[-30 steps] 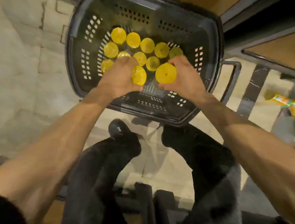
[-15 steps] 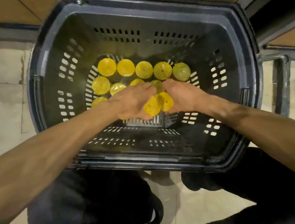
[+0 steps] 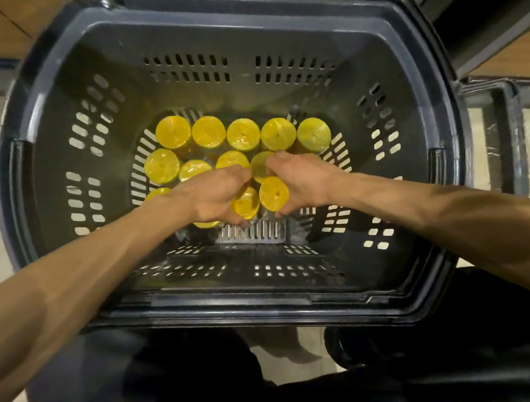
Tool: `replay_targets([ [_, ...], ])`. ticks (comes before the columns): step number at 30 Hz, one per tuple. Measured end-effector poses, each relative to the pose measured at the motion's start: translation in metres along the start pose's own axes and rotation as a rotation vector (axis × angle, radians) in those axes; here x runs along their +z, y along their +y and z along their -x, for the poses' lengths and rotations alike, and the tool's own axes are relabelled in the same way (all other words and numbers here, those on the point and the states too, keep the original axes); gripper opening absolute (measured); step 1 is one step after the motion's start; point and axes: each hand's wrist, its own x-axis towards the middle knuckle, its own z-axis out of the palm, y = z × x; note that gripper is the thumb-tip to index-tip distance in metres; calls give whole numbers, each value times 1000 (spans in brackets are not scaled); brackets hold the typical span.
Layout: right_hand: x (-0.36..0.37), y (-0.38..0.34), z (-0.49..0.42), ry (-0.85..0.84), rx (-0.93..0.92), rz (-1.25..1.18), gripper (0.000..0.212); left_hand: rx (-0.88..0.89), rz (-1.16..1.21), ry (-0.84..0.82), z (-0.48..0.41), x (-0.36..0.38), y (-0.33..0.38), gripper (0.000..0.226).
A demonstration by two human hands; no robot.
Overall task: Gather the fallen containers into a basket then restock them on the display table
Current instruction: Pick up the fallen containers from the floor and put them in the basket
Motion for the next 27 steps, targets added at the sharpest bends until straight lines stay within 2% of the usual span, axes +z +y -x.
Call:
replay_targets([
  [6,16,-3,-2,12,-15,119,77,32,-160,-7,-7,14,-6,73],
  [13,36,-17,-7,94,88,289,81,23,-268,18,-6,20,-11,83],
  [16,45,-20,-10,108,115,319,81,34,-301,-2,-7,24,-10,80],
  [21,52,-24,-8,84,156,244,79,33,-354,6,-7,28,-8,68],
  [27,49,-25,-6,57,171,206,78,21,-345,10,-7,29,-10,68],
])
